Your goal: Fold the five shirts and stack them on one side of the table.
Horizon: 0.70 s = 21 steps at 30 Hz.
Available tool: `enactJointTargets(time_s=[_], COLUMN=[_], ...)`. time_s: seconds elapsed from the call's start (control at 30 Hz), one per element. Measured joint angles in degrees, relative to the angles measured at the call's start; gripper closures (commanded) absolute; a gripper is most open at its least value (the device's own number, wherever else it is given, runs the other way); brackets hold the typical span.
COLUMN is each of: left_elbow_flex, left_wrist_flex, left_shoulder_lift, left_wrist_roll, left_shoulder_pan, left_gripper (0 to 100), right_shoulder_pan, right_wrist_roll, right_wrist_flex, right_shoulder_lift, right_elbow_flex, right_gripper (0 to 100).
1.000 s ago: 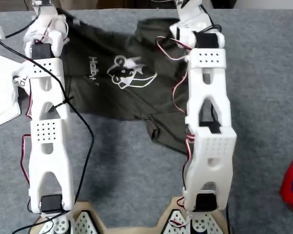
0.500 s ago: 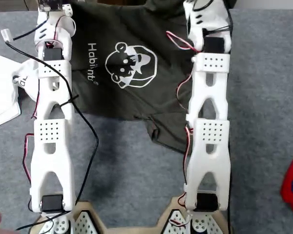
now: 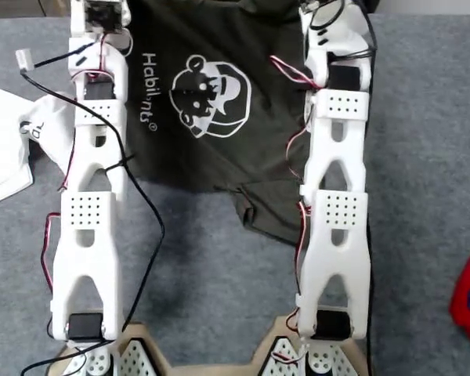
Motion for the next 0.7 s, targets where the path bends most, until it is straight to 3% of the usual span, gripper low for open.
enactJointTargets(time_s=[0.37,0.5,0.7], left_elbow_flex=[1.32,0.97,-6.95], left_wrist_flex=[0.70,12.84,42.02], left_shoulder_lift=[2.90,3.08,3.08], left_wrist_roll=[-2.29,3.78,17.67], left_shoulder_pan=[-1.14,-3.08,-5.71], left_gripper=[98,98,98], right_shoulder_pan=[-0.18,-1.32,-2.90], right_wrist_roll=[0.00,0.00,0.00], right_wrist_flex=[24.35,32.62,44.57], right_shoulder_lift=[-0.09,-0.09,-0.18], right_elbow_flex=[-5.63,-5.63,-5.63], right_gripper=[99.5,99.5,99.4])
